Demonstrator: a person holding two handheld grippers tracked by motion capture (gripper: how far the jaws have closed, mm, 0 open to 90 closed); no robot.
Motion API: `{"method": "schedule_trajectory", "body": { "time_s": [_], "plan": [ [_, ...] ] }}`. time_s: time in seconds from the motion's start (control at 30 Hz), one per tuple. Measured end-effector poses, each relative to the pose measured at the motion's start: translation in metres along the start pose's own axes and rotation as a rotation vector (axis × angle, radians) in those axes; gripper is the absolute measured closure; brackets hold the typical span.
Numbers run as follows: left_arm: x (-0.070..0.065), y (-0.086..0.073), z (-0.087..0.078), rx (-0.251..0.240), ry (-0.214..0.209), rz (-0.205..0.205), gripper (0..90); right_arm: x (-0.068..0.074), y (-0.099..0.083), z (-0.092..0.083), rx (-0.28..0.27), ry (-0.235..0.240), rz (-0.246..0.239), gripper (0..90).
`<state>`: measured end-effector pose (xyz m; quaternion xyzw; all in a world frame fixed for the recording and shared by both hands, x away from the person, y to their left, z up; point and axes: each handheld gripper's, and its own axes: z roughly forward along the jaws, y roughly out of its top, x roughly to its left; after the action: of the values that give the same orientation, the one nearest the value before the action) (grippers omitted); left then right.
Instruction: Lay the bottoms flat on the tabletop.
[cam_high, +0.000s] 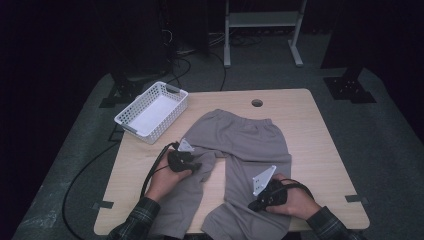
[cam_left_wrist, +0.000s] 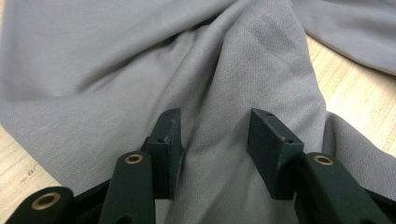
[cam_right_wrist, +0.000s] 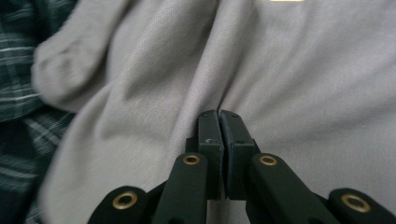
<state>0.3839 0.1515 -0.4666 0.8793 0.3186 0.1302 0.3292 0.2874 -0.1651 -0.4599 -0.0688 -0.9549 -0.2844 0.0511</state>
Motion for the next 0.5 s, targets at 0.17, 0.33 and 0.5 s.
{"method": "schedule_trajectory", "body": {
  "time_s": [0.17,0.33,0.5],
  "plan": [
    [-0.003,-0.001,-0.006,0.005,-0.039,0.005,51.7,0.008,-0.003,-0.002,-0.001,0.010,-0.005,83.7],
    [-0.010,-0.007,-0.030,-0.041,-0.063,0.012,50.4,-0.002,-0.002,-0.015,-0.135,-0.079,0.033,72.3],
    [-0.021,-0.021,-0.032,0.011,-0.093,0.046,51.5,-0.020,0.002,-0.019,-0.188,-0.186,0.075,68.0]
  ]
}}
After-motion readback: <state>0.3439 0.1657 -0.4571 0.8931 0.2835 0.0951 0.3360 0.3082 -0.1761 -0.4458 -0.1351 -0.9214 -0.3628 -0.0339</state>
